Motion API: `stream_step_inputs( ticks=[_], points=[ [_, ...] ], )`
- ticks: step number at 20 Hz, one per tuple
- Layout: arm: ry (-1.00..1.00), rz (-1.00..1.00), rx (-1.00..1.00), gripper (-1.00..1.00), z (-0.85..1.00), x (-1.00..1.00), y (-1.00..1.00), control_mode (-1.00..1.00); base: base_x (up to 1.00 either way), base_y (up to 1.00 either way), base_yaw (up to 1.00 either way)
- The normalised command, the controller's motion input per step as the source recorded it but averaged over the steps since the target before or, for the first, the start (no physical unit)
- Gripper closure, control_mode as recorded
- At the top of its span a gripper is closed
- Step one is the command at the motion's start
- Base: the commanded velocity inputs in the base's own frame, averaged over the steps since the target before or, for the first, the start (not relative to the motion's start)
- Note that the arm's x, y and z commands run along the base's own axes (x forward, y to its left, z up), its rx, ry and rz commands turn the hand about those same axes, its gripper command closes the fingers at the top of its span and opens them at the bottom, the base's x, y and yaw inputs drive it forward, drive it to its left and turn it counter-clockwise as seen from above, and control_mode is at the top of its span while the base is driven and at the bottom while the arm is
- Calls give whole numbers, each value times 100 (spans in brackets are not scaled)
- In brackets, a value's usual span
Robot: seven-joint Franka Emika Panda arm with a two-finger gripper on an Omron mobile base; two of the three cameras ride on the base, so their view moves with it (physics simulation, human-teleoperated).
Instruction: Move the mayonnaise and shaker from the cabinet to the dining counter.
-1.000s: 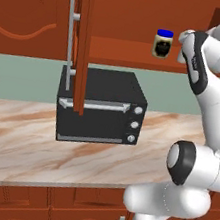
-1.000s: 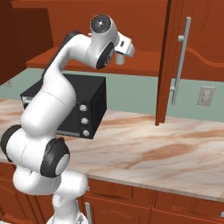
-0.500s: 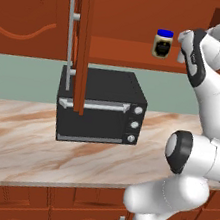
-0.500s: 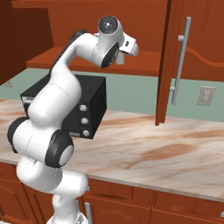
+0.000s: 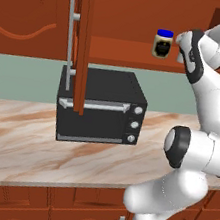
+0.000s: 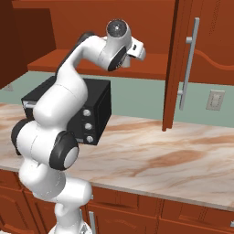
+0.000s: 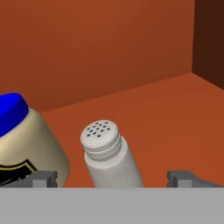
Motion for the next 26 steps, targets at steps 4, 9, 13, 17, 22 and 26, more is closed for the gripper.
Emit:
stream_step_inputs(
  ticks=[4,9,13,17,22,26],
  points=[
    [0,4,0,-100,-6,25,0,-100,0,0,0],
    [0,4,0,-100,-4,32,0,-100,0,0,0],
    [0,3,0,-100,0,24,-1,-100,0,0,0],
    [0,3,0,100,0,2,0,-100,0,0,0],
    [0,2,0,100,0,-10,0,-100,0,0,0],
    [-2,0,0,100,0,-60,1,-100,0,0,0]
  ],
)
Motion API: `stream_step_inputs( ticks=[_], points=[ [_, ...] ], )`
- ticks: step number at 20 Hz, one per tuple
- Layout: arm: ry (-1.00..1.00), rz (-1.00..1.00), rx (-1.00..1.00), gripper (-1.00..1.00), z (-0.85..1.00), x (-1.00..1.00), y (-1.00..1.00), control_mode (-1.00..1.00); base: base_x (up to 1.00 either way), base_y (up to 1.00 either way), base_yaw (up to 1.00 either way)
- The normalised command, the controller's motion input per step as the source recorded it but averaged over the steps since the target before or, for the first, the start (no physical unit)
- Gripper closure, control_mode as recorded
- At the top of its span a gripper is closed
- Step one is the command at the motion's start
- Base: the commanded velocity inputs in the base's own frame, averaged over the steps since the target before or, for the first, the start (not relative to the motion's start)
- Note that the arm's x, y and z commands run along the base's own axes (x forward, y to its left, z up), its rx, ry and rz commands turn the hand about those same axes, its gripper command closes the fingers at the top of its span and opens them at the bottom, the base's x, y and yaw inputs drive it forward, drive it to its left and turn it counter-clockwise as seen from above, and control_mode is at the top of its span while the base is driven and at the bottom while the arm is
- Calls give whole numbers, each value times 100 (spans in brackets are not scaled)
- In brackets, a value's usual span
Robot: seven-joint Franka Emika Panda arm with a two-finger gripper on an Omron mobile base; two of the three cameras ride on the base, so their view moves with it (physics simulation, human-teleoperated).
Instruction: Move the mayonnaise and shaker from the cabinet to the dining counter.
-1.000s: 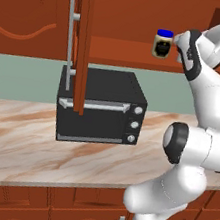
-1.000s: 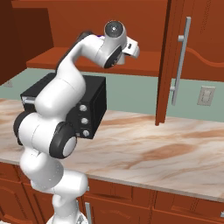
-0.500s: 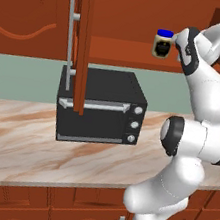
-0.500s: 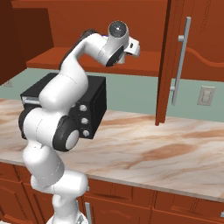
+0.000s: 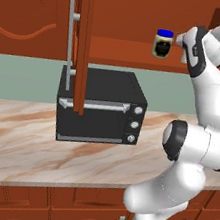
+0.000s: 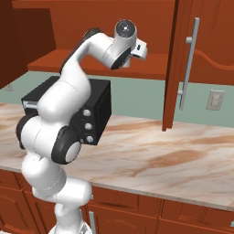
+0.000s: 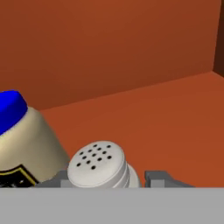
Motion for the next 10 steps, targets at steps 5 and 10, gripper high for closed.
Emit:
stream_step_inputs(
  ticks=[5,10],
  points=[
    [-11,0,0,100,5,-99,22,-100,0,0,0],
    [-12,0,0,100,20,-100,52,-100,0,0,0]
  ],
)
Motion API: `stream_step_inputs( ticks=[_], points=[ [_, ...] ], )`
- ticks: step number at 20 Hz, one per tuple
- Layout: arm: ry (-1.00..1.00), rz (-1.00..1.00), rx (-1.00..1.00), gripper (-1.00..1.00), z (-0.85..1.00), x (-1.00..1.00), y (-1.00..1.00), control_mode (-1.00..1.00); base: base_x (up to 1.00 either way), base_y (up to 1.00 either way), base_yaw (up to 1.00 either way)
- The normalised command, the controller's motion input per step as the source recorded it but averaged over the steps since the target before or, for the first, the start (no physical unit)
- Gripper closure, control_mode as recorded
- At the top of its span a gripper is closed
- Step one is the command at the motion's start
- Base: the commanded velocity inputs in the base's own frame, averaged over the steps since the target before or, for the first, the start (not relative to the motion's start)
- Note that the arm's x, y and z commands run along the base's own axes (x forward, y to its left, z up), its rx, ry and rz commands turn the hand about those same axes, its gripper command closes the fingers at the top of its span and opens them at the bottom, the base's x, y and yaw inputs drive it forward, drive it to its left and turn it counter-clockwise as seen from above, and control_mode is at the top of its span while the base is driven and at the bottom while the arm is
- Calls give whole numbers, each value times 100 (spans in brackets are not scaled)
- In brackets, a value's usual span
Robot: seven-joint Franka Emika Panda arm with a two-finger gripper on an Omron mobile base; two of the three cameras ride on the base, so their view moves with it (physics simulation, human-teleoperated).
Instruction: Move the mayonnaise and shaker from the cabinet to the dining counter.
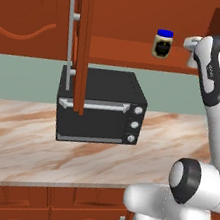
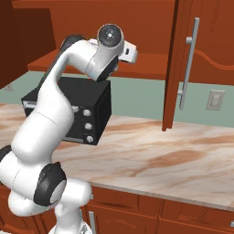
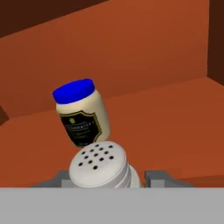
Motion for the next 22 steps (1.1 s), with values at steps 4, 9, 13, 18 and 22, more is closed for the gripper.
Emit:
stream_step_inputs(
  ticks=[4,9,13,18,22],
  points=[
    [-6,0,-3,100,22,-100,67,-100,0,0,0],
    [0,-1,-5,100,3,-100,59,-100,0,0,0],
    [0,-2,-1,100,0,-100,32,-100,0,0,0],
    [9,-6,-1,100,-2,-91,10,-100,0,0,0],
    [19,-10,-1,100,-21,-62,0,-100,0,0,0]
  ],
)
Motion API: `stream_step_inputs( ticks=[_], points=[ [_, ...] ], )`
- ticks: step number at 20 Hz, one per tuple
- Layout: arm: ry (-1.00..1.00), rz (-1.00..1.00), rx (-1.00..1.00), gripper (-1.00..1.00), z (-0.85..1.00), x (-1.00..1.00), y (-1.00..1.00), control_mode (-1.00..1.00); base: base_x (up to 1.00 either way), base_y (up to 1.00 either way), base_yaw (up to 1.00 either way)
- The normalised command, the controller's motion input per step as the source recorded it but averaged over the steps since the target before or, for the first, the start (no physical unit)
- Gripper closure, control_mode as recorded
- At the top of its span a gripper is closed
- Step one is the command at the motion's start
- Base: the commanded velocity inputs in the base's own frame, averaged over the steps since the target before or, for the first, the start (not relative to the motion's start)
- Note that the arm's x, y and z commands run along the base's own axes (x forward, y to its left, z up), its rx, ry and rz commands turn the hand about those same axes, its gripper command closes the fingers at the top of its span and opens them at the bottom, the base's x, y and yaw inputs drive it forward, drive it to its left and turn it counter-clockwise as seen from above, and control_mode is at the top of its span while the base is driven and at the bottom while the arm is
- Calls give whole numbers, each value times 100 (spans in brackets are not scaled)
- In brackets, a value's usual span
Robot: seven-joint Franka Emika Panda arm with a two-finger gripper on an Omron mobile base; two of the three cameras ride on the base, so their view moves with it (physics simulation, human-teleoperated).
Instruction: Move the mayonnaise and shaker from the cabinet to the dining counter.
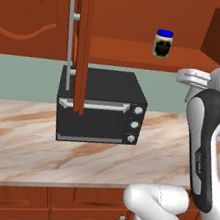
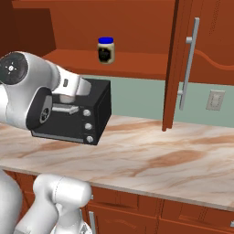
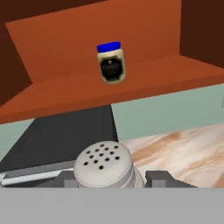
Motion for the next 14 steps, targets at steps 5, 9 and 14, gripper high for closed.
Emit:
stream_step_inputs(
  ticks=[5,9,14],
  points=[
    [20,-8,-1,100,-31,-29,0,-100,0,0,0],
    [20,-7,-1,100,-21,0,0,-100,0,0,0],
    [6,-3,0,100,-6,-3,0,100,-43,-3,-4]
  ],
)
